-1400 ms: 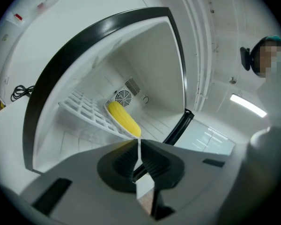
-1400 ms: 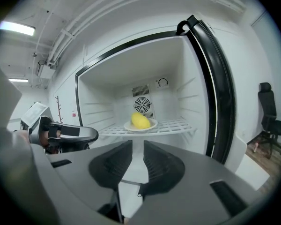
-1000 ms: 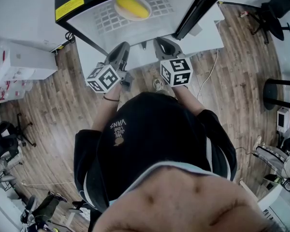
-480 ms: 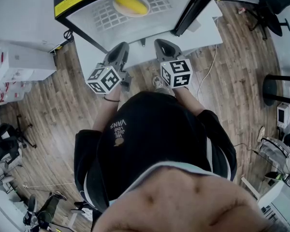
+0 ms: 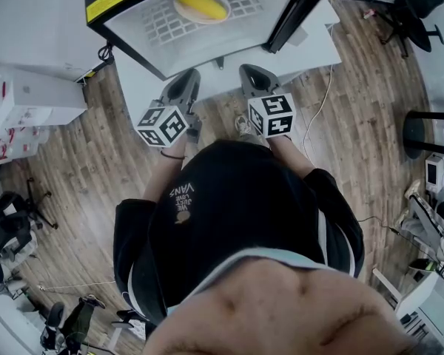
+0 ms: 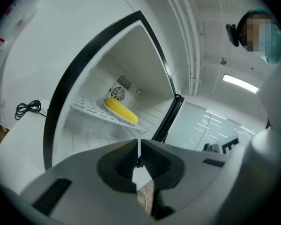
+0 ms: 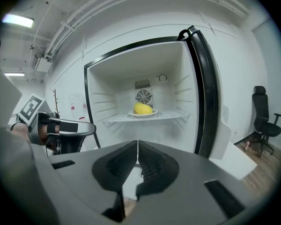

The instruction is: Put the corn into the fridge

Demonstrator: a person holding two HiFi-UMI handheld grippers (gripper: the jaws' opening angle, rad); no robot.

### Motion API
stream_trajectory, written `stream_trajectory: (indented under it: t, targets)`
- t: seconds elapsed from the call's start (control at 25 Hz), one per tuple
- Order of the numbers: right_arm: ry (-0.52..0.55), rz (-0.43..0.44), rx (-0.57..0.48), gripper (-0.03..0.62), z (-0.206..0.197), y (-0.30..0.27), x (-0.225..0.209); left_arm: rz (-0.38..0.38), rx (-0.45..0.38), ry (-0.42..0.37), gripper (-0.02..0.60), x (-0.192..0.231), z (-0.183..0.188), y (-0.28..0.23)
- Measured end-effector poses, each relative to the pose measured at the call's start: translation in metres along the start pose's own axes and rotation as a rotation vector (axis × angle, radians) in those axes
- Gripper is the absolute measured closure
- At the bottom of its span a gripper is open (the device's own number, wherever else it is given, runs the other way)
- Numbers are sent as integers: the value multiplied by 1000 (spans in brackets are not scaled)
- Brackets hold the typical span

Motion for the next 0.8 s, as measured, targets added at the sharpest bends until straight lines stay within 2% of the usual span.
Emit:
stream_trajectory:
  t: [0.36, 0.8]
  targets:
    - [2, -29, 15, 582, -6, 4, -4, 10, 25, -28, 551, 5, -5, 6]
    - [5, -34, 37, 582, -12, 5, -5, 24, 39, -10, 551, 9, -13, 9]
Point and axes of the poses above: the fingertips, and each gripper's own axes: y backward along the fingers, x to its left, z out of its top, the point moved 2 cm from there along y, backward along the fingers, and after that the axes turned 2 degrees about y, right-handed, at the moved point
